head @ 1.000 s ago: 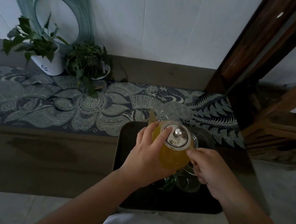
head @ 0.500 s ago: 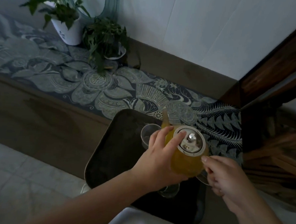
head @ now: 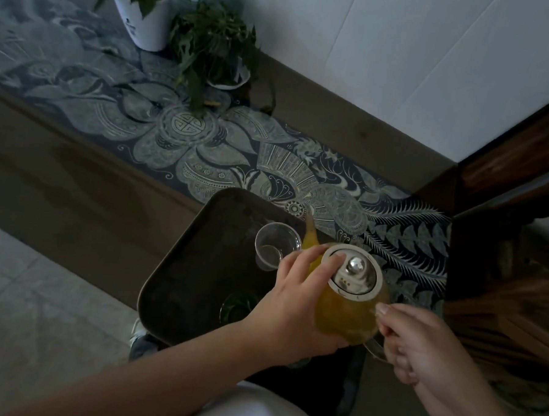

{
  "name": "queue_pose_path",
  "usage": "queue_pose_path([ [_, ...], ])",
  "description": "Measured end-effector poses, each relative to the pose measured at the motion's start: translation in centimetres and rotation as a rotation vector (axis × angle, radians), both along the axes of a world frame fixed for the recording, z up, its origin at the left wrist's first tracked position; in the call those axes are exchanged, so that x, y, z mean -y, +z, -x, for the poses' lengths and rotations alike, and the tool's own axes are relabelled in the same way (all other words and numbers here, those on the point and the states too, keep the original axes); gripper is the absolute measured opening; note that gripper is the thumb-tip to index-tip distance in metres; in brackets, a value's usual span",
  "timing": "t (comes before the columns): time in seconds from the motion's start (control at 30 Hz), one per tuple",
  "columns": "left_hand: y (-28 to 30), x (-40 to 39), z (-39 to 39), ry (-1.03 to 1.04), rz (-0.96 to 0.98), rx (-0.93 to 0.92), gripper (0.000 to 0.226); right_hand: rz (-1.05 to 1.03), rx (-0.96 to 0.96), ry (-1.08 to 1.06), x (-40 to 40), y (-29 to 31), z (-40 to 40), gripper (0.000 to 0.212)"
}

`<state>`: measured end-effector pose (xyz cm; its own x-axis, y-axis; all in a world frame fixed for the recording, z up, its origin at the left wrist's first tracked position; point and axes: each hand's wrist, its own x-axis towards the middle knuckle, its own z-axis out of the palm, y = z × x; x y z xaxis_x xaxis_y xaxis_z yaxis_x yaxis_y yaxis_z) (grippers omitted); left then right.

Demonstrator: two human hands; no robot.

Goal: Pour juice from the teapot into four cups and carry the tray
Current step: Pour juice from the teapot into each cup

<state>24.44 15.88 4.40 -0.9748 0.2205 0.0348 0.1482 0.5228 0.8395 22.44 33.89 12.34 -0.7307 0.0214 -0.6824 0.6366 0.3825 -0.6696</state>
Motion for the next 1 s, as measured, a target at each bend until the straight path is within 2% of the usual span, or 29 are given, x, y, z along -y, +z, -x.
queue_pose_path([
  [0.37, -0.7, -0.2, 0.0, 0.022, -0.106, 0.058, 0.118, 0.007, 0.019, 0.044, -0.1, 0.8, 0.5, 0.032],
  [1.0, -0.8, -0.2, -0.2, 0.021, -0.179, 0.143, 0.117, -0.030, 0.013, 0.083, 0.7, 1.8, 0.7, 0.032],
])
